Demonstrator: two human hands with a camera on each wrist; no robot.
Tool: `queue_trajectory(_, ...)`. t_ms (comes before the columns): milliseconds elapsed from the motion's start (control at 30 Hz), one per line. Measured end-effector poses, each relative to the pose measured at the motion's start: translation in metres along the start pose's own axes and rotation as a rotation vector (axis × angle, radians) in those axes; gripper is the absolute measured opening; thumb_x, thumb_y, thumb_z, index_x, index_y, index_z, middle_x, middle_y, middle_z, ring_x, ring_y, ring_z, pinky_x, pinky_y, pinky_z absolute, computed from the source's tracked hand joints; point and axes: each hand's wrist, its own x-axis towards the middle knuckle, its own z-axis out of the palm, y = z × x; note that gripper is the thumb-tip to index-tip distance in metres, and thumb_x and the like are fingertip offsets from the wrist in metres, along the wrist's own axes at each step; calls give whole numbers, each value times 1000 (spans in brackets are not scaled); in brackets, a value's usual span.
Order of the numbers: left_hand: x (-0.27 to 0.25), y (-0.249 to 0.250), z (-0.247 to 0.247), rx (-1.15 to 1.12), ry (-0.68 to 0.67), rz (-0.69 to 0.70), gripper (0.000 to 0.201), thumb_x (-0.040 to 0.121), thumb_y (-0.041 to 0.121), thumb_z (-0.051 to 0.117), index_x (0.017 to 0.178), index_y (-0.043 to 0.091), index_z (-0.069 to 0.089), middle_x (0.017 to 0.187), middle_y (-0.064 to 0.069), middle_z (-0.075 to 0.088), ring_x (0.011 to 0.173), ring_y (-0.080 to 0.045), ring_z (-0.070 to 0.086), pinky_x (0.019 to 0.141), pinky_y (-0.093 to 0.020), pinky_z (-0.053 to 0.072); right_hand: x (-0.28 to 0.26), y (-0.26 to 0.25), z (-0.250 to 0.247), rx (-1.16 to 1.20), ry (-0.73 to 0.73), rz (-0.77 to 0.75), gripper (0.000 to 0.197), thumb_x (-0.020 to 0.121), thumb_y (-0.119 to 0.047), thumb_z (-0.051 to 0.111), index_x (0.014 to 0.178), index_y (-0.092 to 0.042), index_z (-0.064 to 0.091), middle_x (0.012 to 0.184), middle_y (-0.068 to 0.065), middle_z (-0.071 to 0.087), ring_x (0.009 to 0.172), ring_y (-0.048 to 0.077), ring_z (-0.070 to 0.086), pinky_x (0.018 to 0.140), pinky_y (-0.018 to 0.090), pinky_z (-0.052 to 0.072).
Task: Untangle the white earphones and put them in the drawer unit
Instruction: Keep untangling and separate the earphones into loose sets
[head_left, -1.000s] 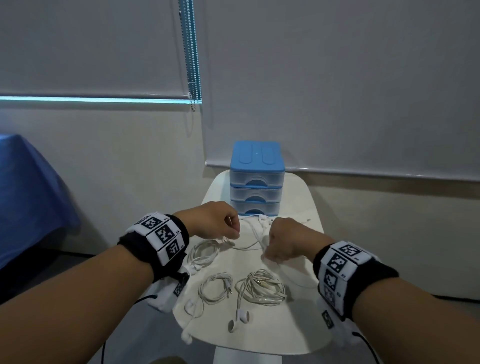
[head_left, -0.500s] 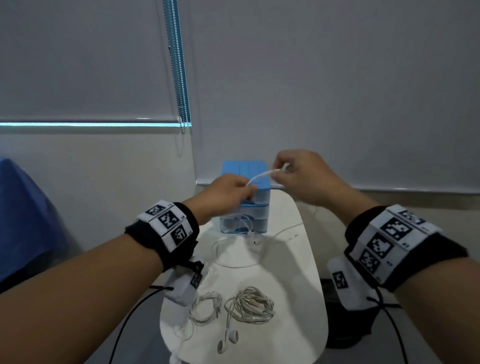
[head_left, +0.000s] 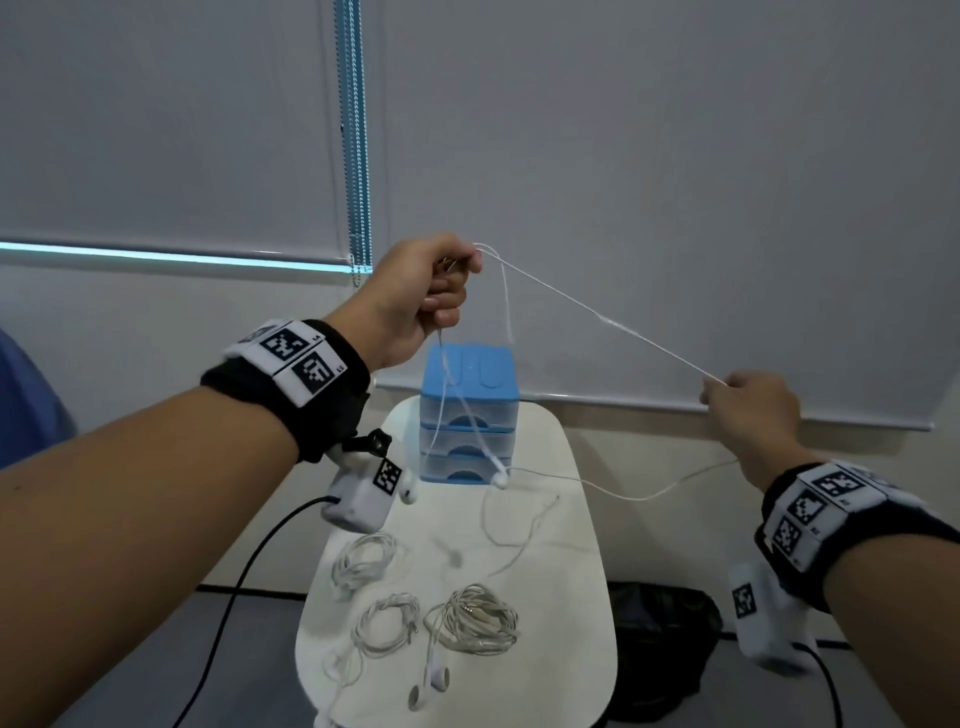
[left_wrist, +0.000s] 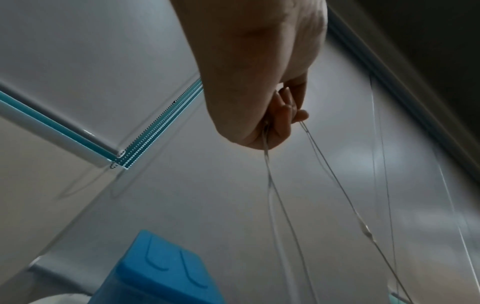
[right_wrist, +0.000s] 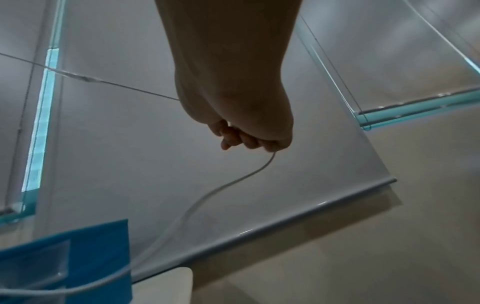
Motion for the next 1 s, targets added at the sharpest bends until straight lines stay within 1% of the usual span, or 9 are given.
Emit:
queue_trajectory(233,-4,26,-5,-181,-17,57,24,105,19,46,85,14,59,55,8,26,39,-5,20,35,-17,18,8,-21,-25,34,229,-34,30,102,-30,58,86,-6,68,84,16,63,81,34,58,75,35,42)
queue_trajectory(367,-8,41,-7,-221,-73,142,26,106,15,41,113,11,66,60,8,30,43,-7,20,38,-17,19,20,-29,-41,23,266,-16,39,103,-36,55,83,-4,66,86,18,64,82,37,60,77,40,47)
queue_trajectory(533,-9,59,-6,-252,-97,246,35,106,12,41,135,13,60,68,7,42,47,-7,22,42,-17,19,30,-39,-55,86,288,36,40,101,-41,58,87,-6,72,93,17,70,87,38,65,93,51,54)
queue_trajectory(600,-9,66,-7,-204,-67,274,36,106,12,41,135,13,61,70,7,44,48,-7,23,44,-18,17,34,-36,-59,115,253,94,45,100,-46,58,92,-4,72,97,18,70,89,38,67,86,48,56)
queue_trajectory(667,-10,70,-9,-155,-39,275,36,105,11,41,134,11,62,70,7,46,50,-7,21,47,-20,14,38,-31,-58,234,176,219,49,99,-52,58,91,-5,69,93,17,67,74,34,66,65,42,59)
queue_trajectory(733,-11,71,-10,-127,-35,255,38,104,12,40,135,7,61,69,6,45,50,-7,21,48,-21,13,40,-27,-53,491,113,361,39,104,-42,54,85,-8,59,84,16,62,54,25,58,40,24,46)
queue_trajectory(800,-12,70,-9,-118,-54,234,39,104,13,38,135,6,61,69,6,45,48,-6,21,46,-20,14,35,-31,-49,704,92,456,30,107,-29,46,84,-9,49,82,19,63,49,25,65,35,21,46)
queue_trajectory(900,-14,68,-9,-136,-101,205,38,104,16,38,132,6,62,69,5,45,47,-6,22,45,-20,13,28,-45,-43,881,81,450,22,105,-19,41,86,-9,46,89,22,66,62,30,74,51,30,60)
queue_trajectory(1000,-17,65,-9,-133,-114,185,37,103,18,41,129,5,64,69,4,45,47,-6,22,45,-21,12,26,-58,-37,856,37,325,34,108,-35,39,86,-12,52,89,13,66,75,24,72,66,31,59)
